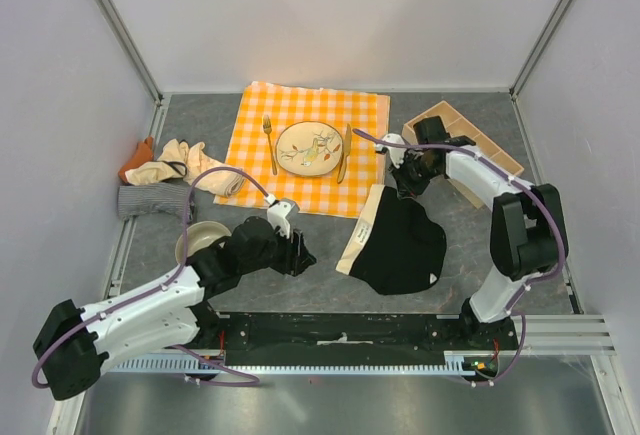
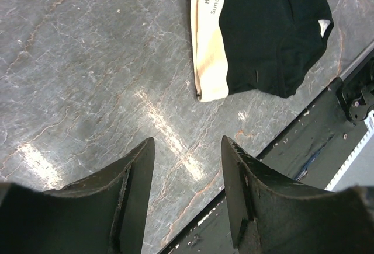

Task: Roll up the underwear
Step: Fold the underwear at the center of the board.

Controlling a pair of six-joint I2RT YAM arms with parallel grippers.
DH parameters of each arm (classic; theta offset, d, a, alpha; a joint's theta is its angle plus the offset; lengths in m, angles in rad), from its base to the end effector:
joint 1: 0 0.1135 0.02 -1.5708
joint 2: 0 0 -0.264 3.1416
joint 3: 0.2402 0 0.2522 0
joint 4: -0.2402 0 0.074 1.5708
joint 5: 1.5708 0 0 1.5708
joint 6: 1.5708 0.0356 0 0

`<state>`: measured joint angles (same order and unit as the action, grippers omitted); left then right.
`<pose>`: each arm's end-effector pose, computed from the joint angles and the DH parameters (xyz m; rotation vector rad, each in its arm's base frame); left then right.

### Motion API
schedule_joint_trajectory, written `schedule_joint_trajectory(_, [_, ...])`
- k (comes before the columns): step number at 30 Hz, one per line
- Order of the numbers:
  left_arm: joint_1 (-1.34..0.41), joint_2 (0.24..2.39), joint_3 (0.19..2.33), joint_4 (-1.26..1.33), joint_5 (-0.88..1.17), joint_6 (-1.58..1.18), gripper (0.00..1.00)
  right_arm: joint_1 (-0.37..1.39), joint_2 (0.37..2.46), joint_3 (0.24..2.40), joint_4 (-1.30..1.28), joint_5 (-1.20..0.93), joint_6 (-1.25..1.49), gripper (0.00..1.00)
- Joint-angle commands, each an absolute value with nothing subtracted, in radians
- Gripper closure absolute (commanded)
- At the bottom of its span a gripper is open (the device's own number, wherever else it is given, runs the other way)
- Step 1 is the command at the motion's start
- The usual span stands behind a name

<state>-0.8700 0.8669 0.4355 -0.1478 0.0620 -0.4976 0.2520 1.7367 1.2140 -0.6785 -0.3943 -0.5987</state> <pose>0.1198 -0.1454 0.2069 0.4588 2.2294 -0.8323 0.3301 0.0991 0.2039 -1.1966 2.3992 0.4407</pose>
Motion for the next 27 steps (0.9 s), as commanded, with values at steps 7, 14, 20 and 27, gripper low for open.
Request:
schedule_joint_trajectory(7, [-0.867,0.824,0.431,-0.140,0.015,-0.532,0.43,0.249,1.539,1.140,-0.690,-0.566,-0.678,1.00])
schedule_joint_trajectory(14, [-0.865,0.787,0.425,-0.158,0.017,-0.560,0.43,0.328,1.410,1.032,-0.770,-0.629,-0.784,1.00])
schedule_joint_trajectory(20, [-0.865,0.726,0.403,-0.172,0.014,-0.587,0.43,0.460,1.322,0.970,-0.747,-0.601,-0.778,1.00])
schedule_joint_trajectory(27, [-0.865,0.695,0.384,-0.186,0.023,-0.612,0.43,0.604,1.338,0.947,-0.747,-0.542,-0.778,1.00])
